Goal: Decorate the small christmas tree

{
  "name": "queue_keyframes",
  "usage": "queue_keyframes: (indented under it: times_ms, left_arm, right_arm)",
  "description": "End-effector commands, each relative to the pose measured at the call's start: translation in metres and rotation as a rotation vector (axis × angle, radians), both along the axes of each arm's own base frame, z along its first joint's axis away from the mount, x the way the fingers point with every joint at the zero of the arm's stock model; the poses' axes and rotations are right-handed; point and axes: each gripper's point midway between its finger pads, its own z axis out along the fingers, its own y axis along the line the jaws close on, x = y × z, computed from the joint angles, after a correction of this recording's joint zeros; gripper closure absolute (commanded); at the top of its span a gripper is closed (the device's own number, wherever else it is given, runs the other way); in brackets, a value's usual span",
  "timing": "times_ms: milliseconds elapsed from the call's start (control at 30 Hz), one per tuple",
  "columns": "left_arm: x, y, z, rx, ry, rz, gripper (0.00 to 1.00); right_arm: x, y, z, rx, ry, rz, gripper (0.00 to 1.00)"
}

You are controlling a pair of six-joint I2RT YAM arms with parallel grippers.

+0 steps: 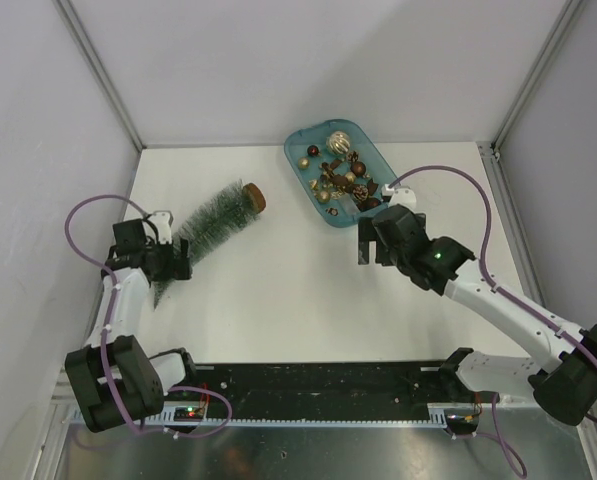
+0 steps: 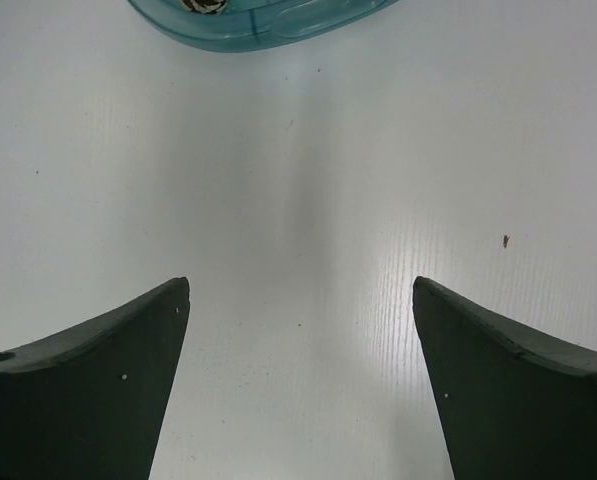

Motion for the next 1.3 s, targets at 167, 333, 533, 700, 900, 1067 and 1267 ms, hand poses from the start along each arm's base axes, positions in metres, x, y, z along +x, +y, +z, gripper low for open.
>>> queue_keyframes:
  times_ms: [167, 333, 533, 700, 900, 1067, 1267]
  left_arm:
    - [0.03, 0.019, 0.02, 0.107, -0.133, -0.029, 0.35]
    - [0.039, 0.025, 0.021, 0.126, -0.143, -0.028, 0.56]
    - [0.05, 0.029, 0.013, 0.115, -0.117, -0.017, 0.44]
    - [0.058, 0.028, 0.002, 0.086, -0.087, -0.022, 0.38]
    - [0.063, 0.023, 0.013, 0.065, -0.134, -0.038, 0.87]
    - [0.065, 0.016, 0.048, 0.083, -0.237, -0.068, 0.99]
    - [0.061, -0.025, 0.126, 0.089, -0.407, -0.185, 1.0]
  right_arm:
    - [-0.006, 0.011, 0.003, 0.054, -0.04, 0.001, 0.05]
    - [-0.01, 0.013, 0.003, 0.083, -0.054, 0.009, 0.06]
    - [-0.014, 0.016, 0.004, 0.103, -0.061, 0.023, 0.07]
    - [-0.017, 0.019, 0.001, 0.114, -0.059, 0.036, 0.08]
    - [-0.019, 0.024, -0.002, 0.119, -0.057, 0.049, 0.09]
    - [-0.019, 0.026, 0.0, 0.125, -0.067, 0.053, 0.1]
    - [-0.018, 0.025, 0.006, 0.135, -0.093, 0.046, 0.11]
